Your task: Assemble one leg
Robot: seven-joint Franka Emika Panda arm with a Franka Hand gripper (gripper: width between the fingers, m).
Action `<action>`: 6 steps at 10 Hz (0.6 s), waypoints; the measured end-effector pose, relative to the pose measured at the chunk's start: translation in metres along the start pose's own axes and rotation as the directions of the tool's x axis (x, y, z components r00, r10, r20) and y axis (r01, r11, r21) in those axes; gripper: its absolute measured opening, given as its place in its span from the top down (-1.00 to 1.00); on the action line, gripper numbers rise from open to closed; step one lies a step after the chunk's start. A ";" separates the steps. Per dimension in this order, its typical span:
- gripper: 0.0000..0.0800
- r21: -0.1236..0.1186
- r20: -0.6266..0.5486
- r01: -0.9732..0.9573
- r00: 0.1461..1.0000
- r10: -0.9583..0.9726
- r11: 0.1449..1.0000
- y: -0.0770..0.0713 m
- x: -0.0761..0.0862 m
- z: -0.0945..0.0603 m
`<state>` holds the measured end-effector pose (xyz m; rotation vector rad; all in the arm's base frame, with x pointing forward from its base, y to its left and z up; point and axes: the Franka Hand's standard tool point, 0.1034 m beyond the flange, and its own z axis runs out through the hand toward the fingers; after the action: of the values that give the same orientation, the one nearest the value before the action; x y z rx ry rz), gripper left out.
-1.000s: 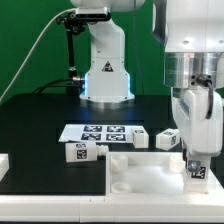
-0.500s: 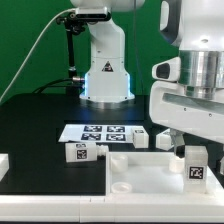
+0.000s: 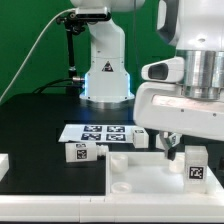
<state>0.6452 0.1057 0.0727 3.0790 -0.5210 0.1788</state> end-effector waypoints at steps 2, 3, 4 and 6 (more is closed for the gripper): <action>-0.37 0.001 0.001 -0.073 0.997 0.073 0.997 -0.001 -0.001 0.000; -0.03 0.001 0.001 -0.079 0.997 0.079 0.997 0.000 0.000 0.000; -0.03 0.001 0.001 -0.126 0.992 0.126 0.992 0.000 -0.001 0.000; 0.28 0.001 0.002 -0.260 0.966 0.260 0.966 -0.001 -0.001 0.000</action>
Offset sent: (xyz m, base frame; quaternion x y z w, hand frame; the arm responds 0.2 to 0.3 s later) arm 0.0000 0.0000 0.0000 0.0000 0.0000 0.0650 0.9979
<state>0.6447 0.1065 0.0722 3.0005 -0.9248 0.1786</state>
